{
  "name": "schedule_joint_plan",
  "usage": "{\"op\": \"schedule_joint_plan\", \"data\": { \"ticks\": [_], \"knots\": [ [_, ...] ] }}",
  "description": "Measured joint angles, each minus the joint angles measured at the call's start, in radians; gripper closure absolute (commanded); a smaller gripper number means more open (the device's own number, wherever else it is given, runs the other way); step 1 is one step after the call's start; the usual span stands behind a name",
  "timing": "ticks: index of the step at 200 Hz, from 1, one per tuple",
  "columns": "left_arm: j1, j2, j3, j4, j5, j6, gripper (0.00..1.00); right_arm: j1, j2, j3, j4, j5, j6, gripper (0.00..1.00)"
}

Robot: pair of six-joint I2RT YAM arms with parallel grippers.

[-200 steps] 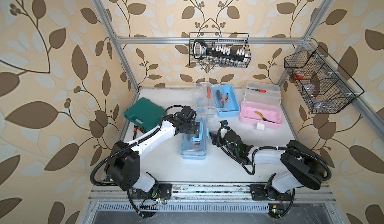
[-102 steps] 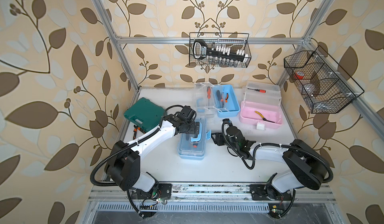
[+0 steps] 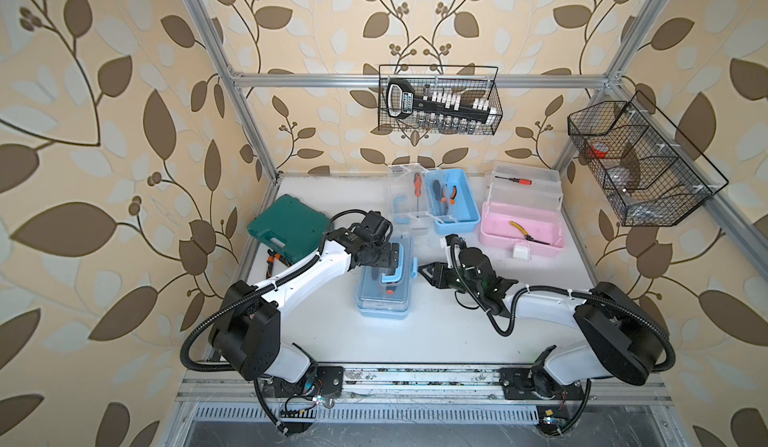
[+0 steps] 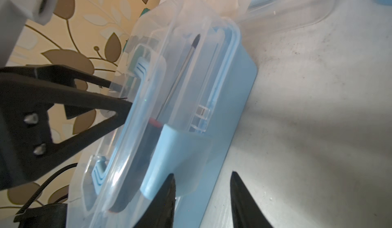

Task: Close toolboxes
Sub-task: Fasten the toolbox latch on the toolbox.

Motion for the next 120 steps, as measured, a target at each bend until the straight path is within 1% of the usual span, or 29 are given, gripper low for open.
{"op": "schedule_joint_plan", "data": {
  "ticks": [31, 39, 72, 96, 120],
  "knots": [
    [0.000, 0.000, 0.000, 0.000, 0.000, 0.000, 0.01, -0.002, -0.007, 0.000, 0.030, -0.051, 0.033, 0.59],
    [0.000, 0.000, 0.000, 0.000, 0.000, 0.000, 0.01, -0.004, -0.007, 0.000, 0.037, -0.064, 0.042, 0.61],
    [0.000, 0.000, 0.000, 0.000, 0.000, 0.000, 0.01, -0.005, 0.014, 0.000, 0.083, -0.103, 0.077, 0.75],
    [0.000, 0.000, 0.000, 0.001, 0.001, 0.000, 0.01, -0.006, 0.036, 0.000, 0.114, -0.123, 0.089, 0.79],
    [0.000, 0.000, 0.000, 0.001, 0.001, 0.000, 0.01, -0.006, 0.048, 0.000, 0.139, -0.140, 0.098, 0.79]
  ]
}}
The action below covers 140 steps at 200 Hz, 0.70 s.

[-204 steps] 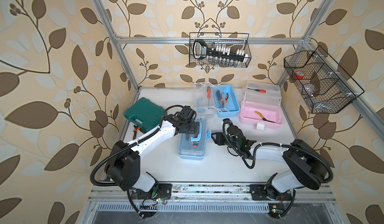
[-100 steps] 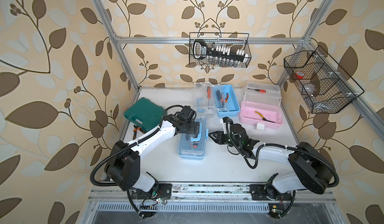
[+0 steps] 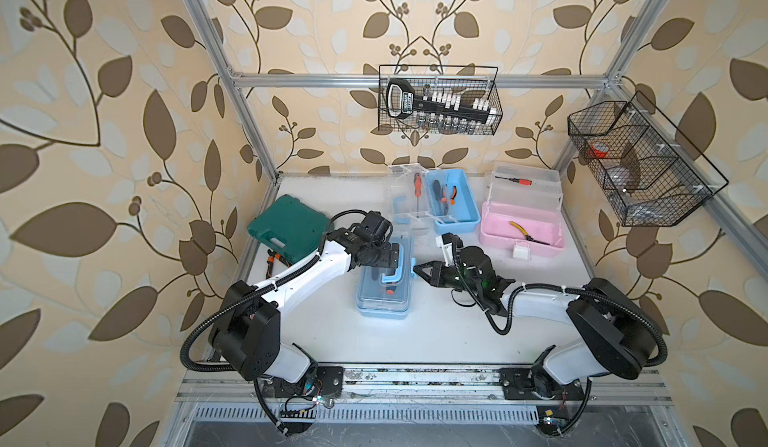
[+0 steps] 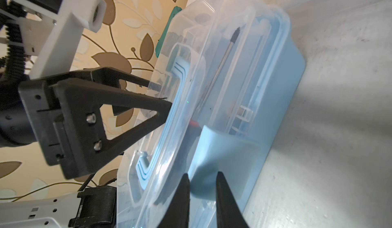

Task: Close toolboxes
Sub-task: Fasten the toolbox latch on the toolbox.

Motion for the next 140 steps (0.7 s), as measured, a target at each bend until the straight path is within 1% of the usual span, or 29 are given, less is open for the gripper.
{"op": "schedule_joint_plan", "data": {
  "ticks": [102, 140],
  "knots": [
    [0.000, -0.001, -0.005, 0.008, 0.002, -0.002, 0.01, -0.013, 0.037, 0.048, -0.031, 0.019, -0.005, 0.79],
    [0.006, -0.001, -0.006, 0.010, 0.003, -0.002, 0.01, -0.001, 0.040, 0.075, -0.092, 0.047, -0.034, 0.71]
  ]
}}
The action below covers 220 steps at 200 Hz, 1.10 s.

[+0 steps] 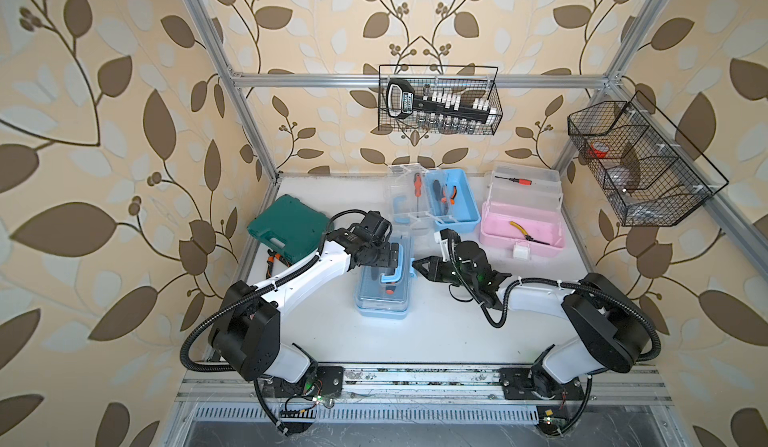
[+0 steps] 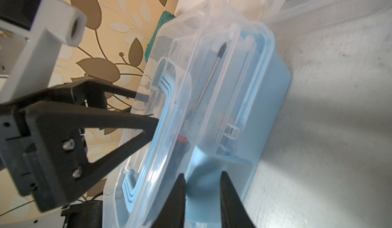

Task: Close toolboxes
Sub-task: Fasten the toolbox latch on the toolbox.

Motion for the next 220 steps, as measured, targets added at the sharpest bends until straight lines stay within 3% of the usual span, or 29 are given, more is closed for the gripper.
{"op": "schedule_joint_plan", "data": {
  "ticks": [88, 220],
  "knots": [
    [0.006, 0.000, -0.005, 0.011, -0.001, -0.002, 0.01, 0.047, 0.015, 0.026, -0.103, 0.029, -0.030, 0.76],
    [0.006, 0.002, -0.016, 0.034, -0.002, -0.025, 0.01, -0.004, 0.082, 0.019, 0.031, 0.000, 0.023, 0.77]
  ]
}}
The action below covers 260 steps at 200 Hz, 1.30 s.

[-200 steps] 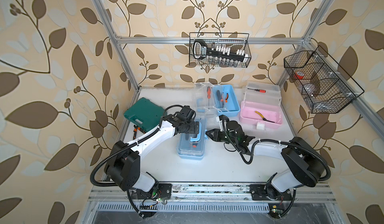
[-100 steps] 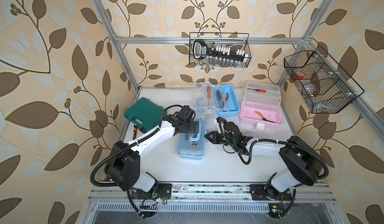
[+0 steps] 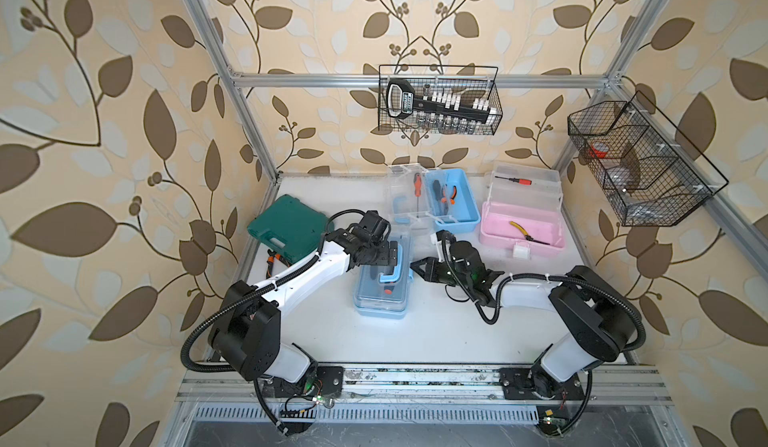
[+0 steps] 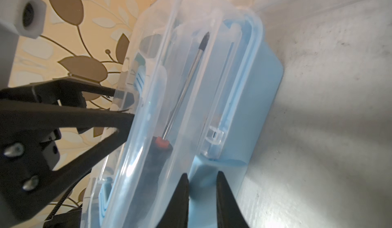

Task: Close toolboxes
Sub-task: Fasten the toolbox latch on the toolbox.

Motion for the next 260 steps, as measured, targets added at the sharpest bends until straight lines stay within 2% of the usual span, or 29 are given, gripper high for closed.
{"op": "schedule_joint_plan", "data": {
  "ticks": [31, 68, 124, 130, 141, 182, 227, 260],
  "knots": [
    [0.000, 0.000, -0.002, 0.004, 0.000, -0.002, 0.01, -0.002, 0.004, -0.011, 0.019, -0.016, 0.012, 0.75],
    [0.000, 0.000, -0.003, 0.007, -0.001, -0.003, 0.01, -0.003, -0.002, -0.028, 0.051, -0.016, 0.027, 0.85],
    [0.000, 0.000, -0.004, 0.008, -0.001, -0.003, 0.01, -0.002, -0.007, -0.053, 0.093, -0.016, 0.037, 0.91],
    [0.000, 0.000, -0.004, 0.008, -0.001, -0.003, 0.01, -0.002, -0.007, -0.054, 0.094, -0.016, 0.037, 0.97],
    [0.000, 0.000, -0.004, 0.008, -0.001, -0.003, 0.01, -0.003, -0.008, -0.055, 0.099, -0.013, 0.043, 0.98],
    [0.000, 0.000, -0.006, 0.010, -0.002, -0.004, 0.01, -0.002, -0.009, -0.056, 0.092, 0.001, 0.036, 1.00],
    [-0.002, 0.001, -0.007, 0.022, 0.000, -0.004, 0.01, 0.023, -0.006, -0.061, -0.046, 0.043, 0.012, 1.00],
    [-0.002, 0.002, -0.008, 0.029, 0.002, -0.004, 0.01, 0.028, -0.006, -0.062, -0.062, 0.043, -0.002, 1.00]
  ]
}}
